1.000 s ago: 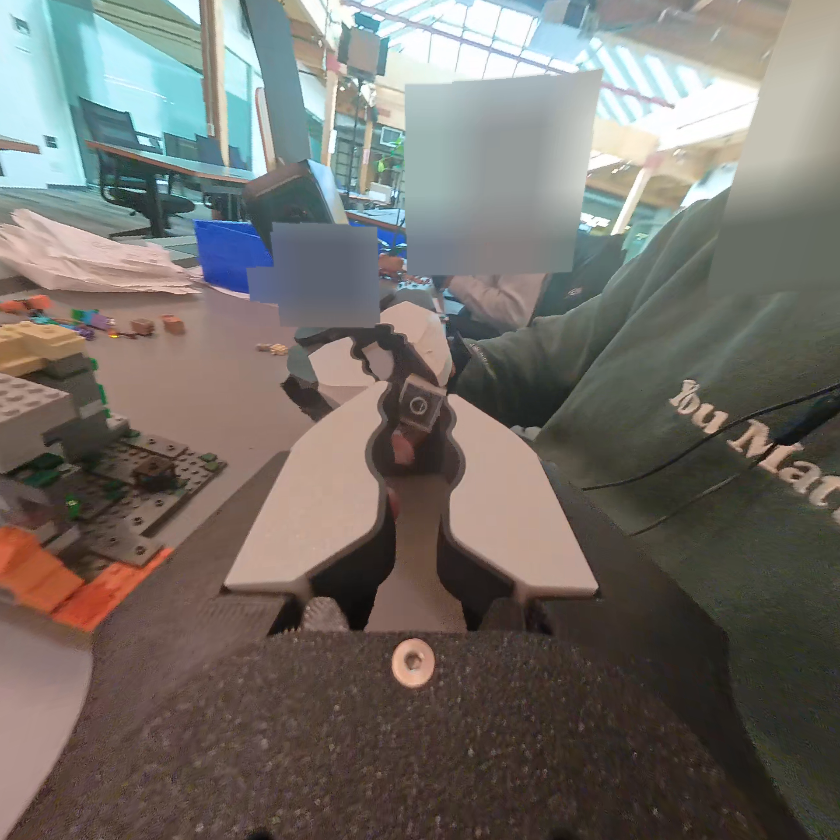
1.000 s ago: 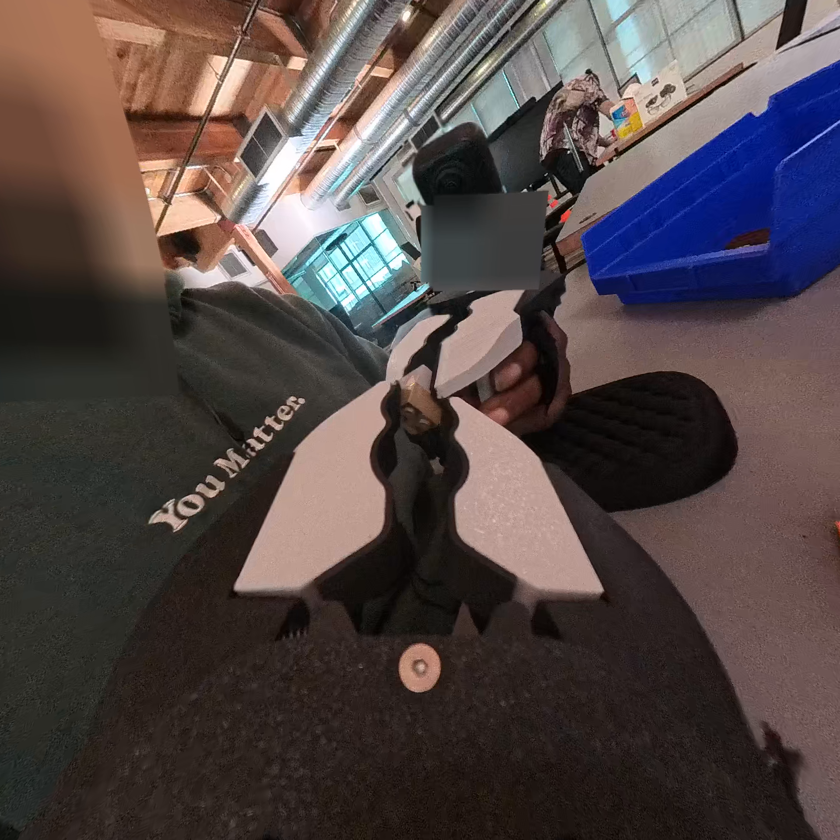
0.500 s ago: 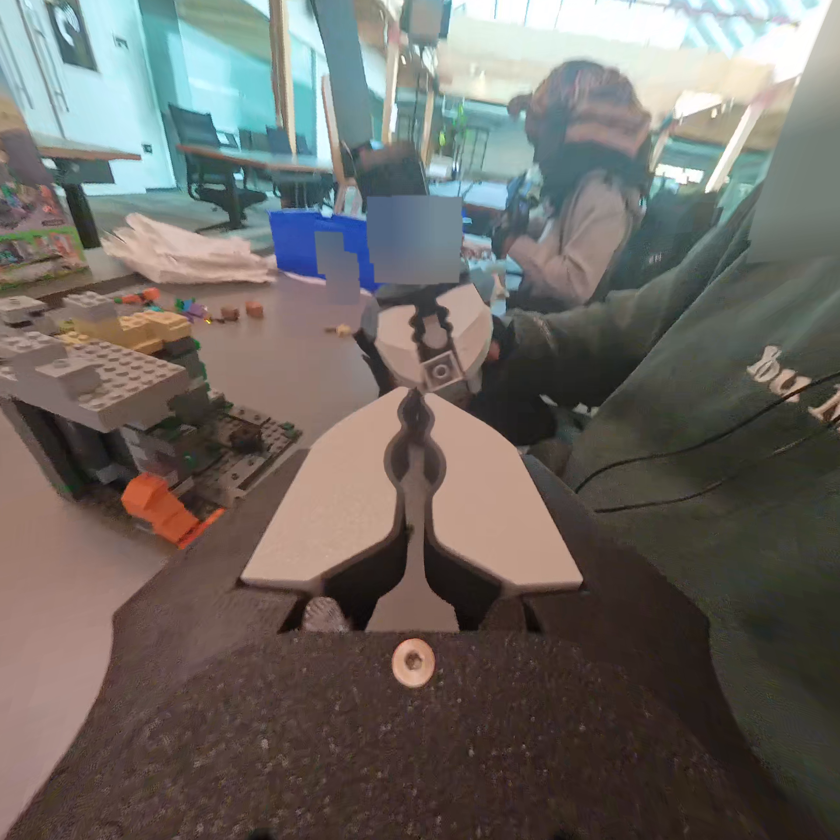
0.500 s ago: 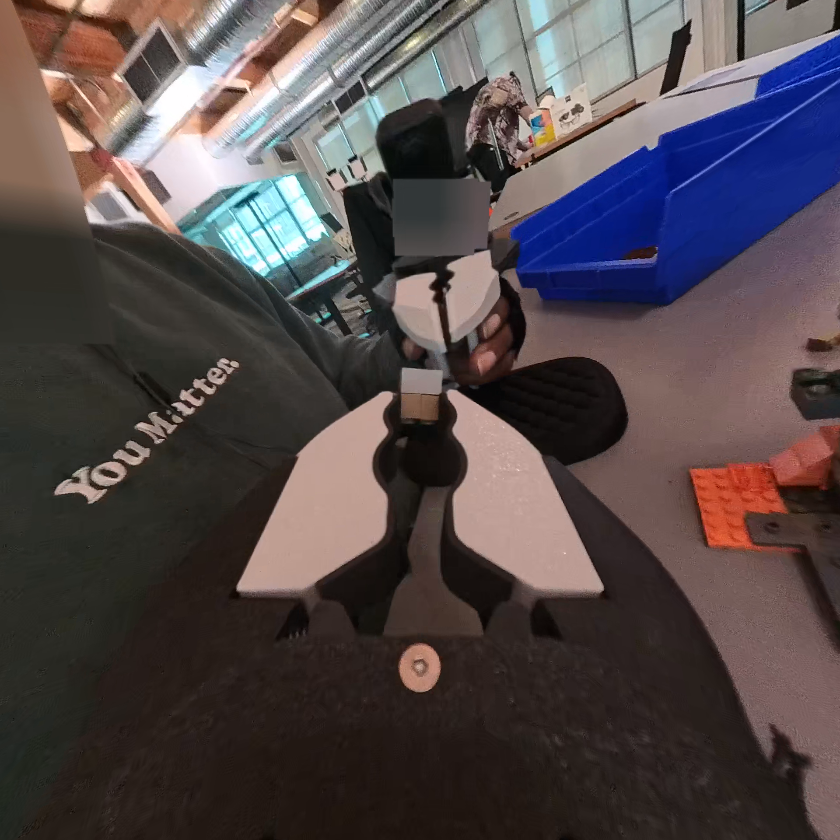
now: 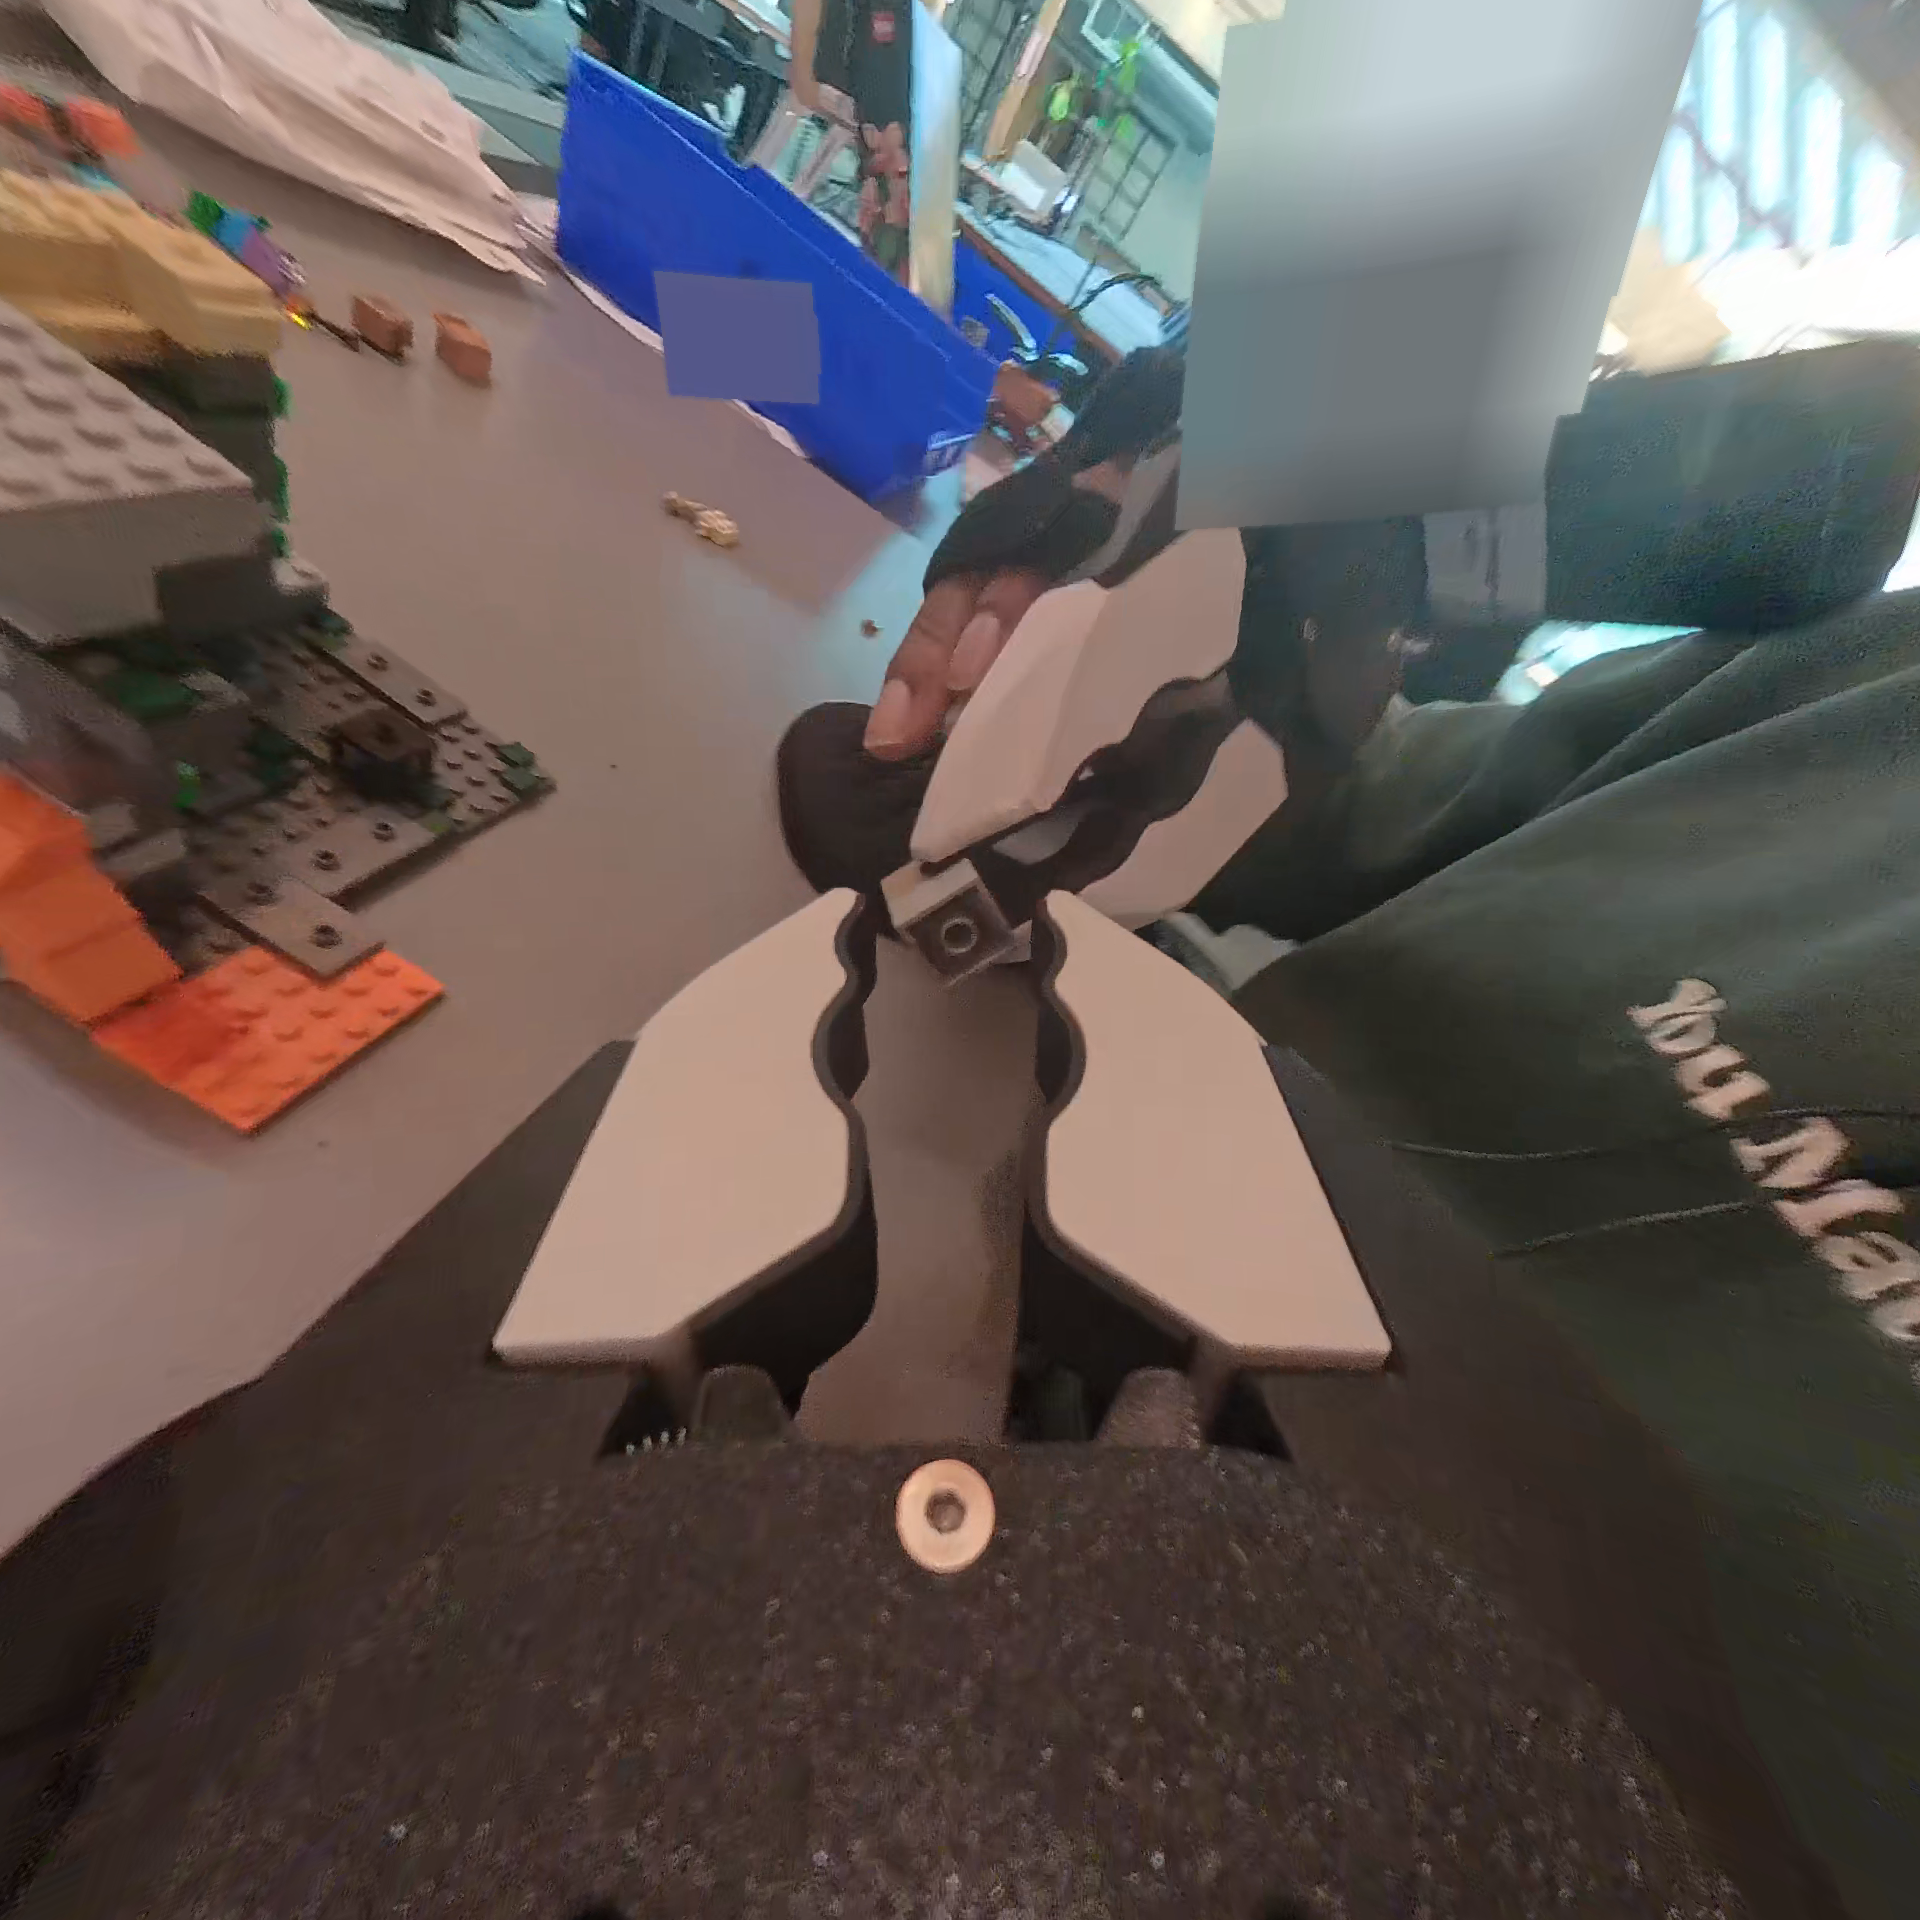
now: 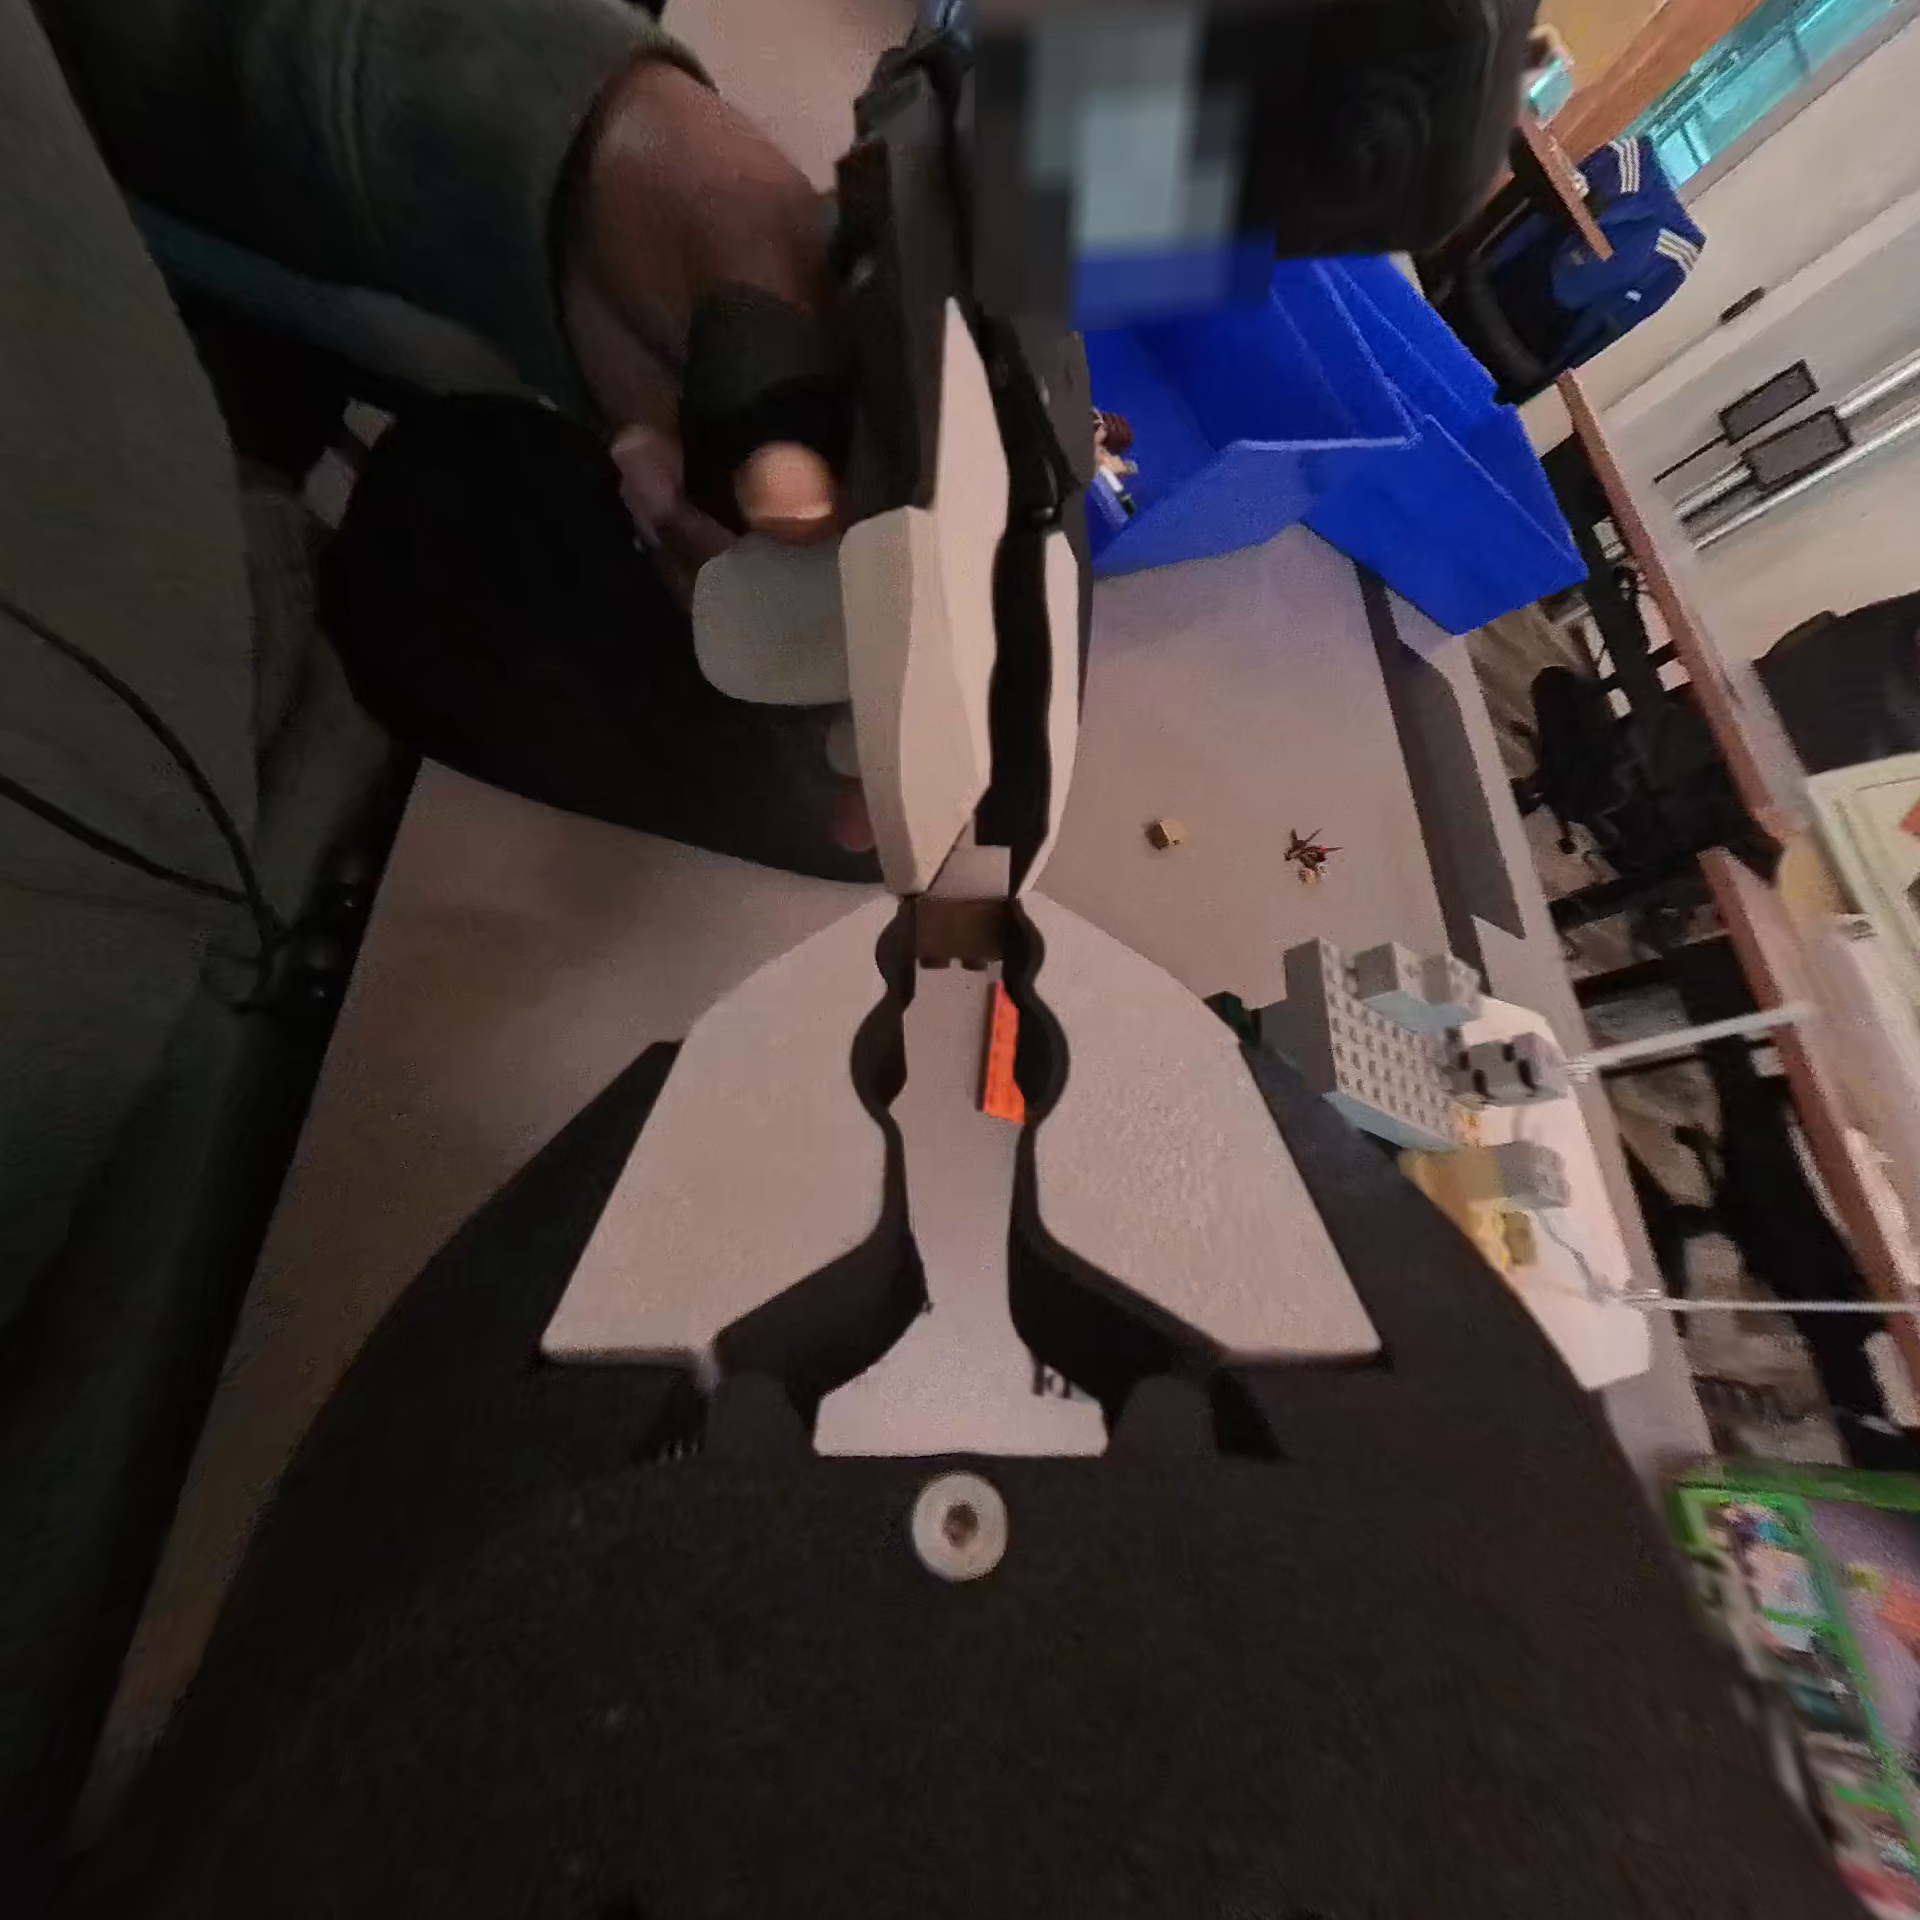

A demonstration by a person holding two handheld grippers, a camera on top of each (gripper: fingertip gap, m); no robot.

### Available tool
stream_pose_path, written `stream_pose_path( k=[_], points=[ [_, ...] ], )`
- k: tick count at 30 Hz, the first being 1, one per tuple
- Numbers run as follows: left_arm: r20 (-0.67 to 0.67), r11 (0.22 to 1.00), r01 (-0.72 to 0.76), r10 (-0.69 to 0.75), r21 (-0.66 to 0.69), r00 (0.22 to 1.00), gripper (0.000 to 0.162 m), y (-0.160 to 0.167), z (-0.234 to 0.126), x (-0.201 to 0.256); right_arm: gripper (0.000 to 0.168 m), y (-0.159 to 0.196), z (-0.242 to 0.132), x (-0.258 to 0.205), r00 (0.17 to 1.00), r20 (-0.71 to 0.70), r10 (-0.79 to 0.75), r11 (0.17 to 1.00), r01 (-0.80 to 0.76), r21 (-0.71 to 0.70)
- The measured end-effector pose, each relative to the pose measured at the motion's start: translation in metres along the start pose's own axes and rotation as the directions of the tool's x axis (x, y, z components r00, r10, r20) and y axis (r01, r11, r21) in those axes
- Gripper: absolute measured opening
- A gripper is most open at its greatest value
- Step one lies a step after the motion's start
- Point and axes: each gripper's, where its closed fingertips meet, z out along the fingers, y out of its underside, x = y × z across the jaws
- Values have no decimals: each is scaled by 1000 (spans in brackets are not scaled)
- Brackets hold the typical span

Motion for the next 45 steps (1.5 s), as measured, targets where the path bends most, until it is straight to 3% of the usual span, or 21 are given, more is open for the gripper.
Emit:
stream_pose_path(
  k=[3, 6, 11, 15, 20, 24, 27, 31, 35, 38, 41, 45],
  points=[
    [-58, 993, 118, -118, 1, 991, 24, 2, 1, 0, 16, 0, 3, -3, 984, -48, -173, 982, 169, -79],
    [-59, 989, 149, -149, -3, 987, 18, 4, 1, -3, 16, 1, 4, -5, 966, -65, -249, 963, 240, -123],
    [-73, 990, 138, -138, 3, 988, 17, 2, -1, 0, 17, -2, 4, -2, 967, -88, -240, 967, 231, -106],
    [-134, 984, 176, -174, 6, 976, 17, 1, -1, 7, 31, 1, 5, -2, 974, -65, -219, 973, 213, -91],
    [-207, 974, 226, -220, 4, 953, 17, 1, 0, 12, 18, -5, 5, -4, 963, -64, -263, 964, 259, -66],
    [-218, 982, 187, -176, 33, 960, 18, -4, -3, 16, 17, -10, 2, -1, 990, -79, -119, 992, 121, 19],
    [-192, 990, 121, -105, 74, 976, 18, -9, -4, 15, 17, -11, 1, 3, 990, -67, 125, 987, -117, 107],
    [43, 982, -102, 96, 161, 994, 17, -16, -24, -12, 17, -7, -14, 9, 899, 21, 438, 875, -431, 219],
    [233, 941, -338, 332, -17, 914, 17, -2, -17, -25, 17, 10, -11, 6, 833, 70, 549, 811, -551, 195],
    [290, 906, -386, 422, -173, 859, 17, 13, -7, -42, 17, 16, -8, 8, 835, 70, 546, 819, -549, 166],
    [310, 882, -409, 466, -234, 829, 50, 17, 0, -48, 17, 20, -6, 9, 833, 71, 549, 819, -553, 152],
    [329, 819, -503, 572, -277, 751, 56, 17, 0, -47, 17, 23, -5, 9, 782, 105, 615, 767, -624, 150]
  ],
)
